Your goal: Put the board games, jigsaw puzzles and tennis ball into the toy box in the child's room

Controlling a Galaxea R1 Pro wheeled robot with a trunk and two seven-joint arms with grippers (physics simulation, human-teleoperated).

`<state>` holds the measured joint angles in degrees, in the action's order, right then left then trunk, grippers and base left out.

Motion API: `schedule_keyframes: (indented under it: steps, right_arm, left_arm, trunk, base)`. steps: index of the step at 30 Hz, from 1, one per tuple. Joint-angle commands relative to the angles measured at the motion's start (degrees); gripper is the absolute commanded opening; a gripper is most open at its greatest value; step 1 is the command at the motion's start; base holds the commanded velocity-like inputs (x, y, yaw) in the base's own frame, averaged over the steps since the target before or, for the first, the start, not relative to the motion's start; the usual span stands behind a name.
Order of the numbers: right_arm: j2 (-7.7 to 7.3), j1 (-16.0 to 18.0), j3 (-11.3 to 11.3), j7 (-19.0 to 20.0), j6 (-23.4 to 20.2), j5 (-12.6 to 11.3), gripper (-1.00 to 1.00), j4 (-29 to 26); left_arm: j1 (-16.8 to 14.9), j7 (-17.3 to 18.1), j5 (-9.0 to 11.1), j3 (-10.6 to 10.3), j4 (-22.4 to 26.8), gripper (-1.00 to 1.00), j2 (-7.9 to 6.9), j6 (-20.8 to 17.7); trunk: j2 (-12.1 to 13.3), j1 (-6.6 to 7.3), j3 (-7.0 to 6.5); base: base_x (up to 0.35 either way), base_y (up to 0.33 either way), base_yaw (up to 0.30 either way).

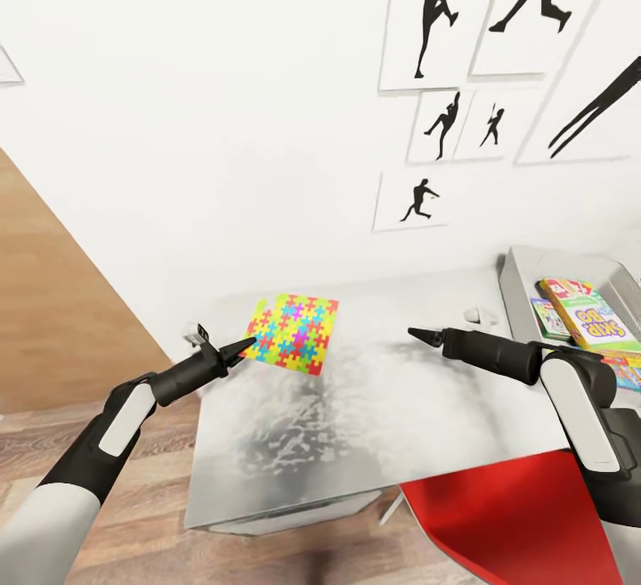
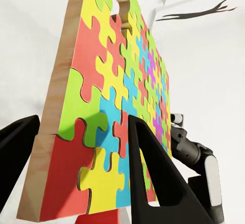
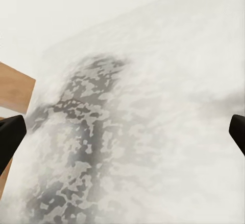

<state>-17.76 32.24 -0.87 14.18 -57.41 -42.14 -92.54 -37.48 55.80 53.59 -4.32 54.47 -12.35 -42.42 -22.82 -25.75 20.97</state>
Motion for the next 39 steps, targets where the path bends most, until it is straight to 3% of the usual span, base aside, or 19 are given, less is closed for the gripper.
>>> schedule_keyframes:
  steps: [1, 19, 31, 39]
  right_arm:
    - [0.01, 0.0, 0.0, 0.6, -0.2, 0.6, 1.00, 0.0]
    - [0.00, 0.0, 1.1, 0.8, -0.3, 0.6, 1.00, 0.0]
    - [-0.19, 0.0, 1.2, 5.4, -0.2, 0.6, 1.00, 0.0]
    - [-0.23, 0.0, 1.2, 6.4, -0.2, 0.6, 1.00, 0.0]
  left_arm:
    - [0.0, -0.1, 0.4, -0.1, 0.0, -1.00, -0.06, -0.3]
    - [-0.1, 0.0, 0.4, -0.1, 0.0, -1.00, -0.08, -0.3]
    - [0.0, 0.0, 0.4, -0.1, 0.0, -1.00, -0.11, -0.3]
    - [0.0, 0.0, 0.4, -0.1, 0.0, -1.00, -0.07, -0.3]
  trunk:
    - [-0.1, -0.03, 0.00]
    - [-0.1, -0.03, -1.72]
    - [-0.1, -0.03, -2.87]
    - [-0.1, -0.03, -3.63]
  base:
    - [-0.005, 0.000, -0.066]
    - [-0.108, 0.000, -0.066]
    - [-0.024, 0.000, -0.066]
    - [-0.004, 0.000, -0.067]
